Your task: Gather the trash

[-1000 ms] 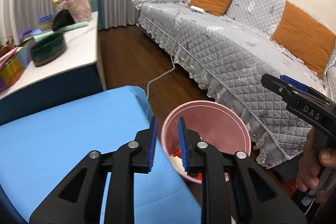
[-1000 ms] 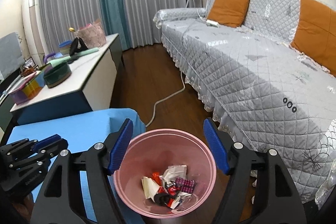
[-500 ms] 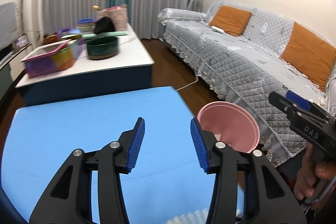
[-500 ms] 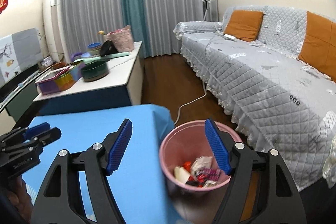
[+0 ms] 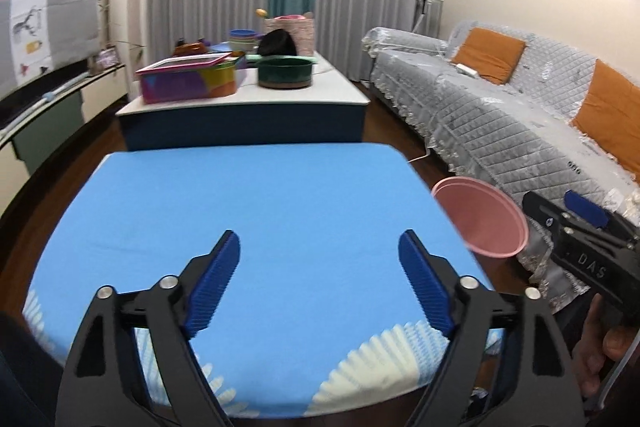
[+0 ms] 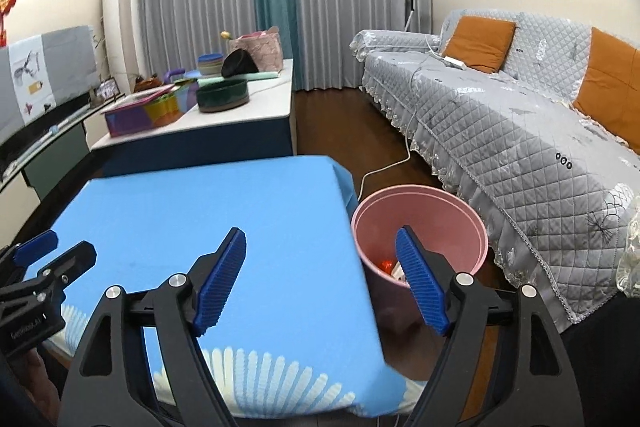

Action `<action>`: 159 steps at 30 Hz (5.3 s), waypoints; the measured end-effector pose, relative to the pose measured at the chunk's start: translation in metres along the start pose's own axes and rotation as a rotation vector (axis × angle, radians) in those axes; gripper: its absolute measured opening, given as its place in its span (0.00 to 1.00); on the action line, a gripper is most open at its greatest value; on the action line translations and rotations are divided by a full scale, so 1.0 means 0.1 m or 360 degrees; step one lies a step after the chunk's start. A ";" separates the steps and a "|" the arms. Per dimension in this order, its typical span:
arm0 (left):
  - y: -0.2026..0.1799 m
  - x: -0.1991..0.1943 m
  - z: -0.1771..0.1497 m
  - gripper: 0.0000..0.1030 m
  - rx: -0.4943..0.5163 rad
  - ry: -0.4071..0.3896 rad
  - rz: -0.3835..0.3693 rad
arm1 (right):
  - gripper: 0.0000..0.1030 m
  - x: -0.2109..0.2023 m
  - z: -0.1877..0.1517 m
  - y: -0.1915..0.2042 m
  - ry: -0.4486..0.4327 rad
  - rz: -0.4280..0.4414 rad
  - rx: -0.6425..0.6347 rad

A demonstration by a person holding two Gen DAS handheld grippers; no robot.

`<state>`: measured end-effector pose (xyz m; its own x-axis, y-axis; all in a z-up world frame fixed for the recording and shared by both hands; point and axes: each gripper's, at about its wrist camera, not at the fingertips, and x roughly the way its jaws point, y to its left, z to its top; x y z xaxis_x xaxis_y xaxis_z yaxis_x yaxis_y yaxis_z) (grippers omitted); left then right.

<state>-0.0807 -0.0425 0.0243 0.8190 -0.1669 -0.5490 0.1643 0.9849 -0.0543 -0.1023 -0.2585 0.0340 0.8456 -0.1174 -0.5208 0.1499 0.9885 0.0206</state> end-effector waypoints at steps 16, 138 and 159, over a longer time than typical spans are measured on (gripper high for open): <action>0.18 0.07 -0.13 0.92 -0.0068 0.0045 0.0111 | 0.95 0.15 -0.15 0.13 0.0039 -0.0022 -0.0048; 0.07 0.18 -0.16 0.92 -0.0080 0.0123 0.0091 | 0.95 0.17 -0.16 0.20 0.0029 -0.0016 -0.0072; 0.04 0.19 -0.16 0.92 -0.0060 0.0122 0.0089 | 0.95 0.17 -0.16 0.20 0.0028 -0.0017 -0.0071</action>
<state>-0.0734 -0.0406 0.0006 0.7815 -0.1090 -0.6143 0.0975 0.9939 -0.0522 -0.0930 -0.2388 0.0118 0.8350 -0.1264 -0.5355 0.1352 0.9906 -0.0230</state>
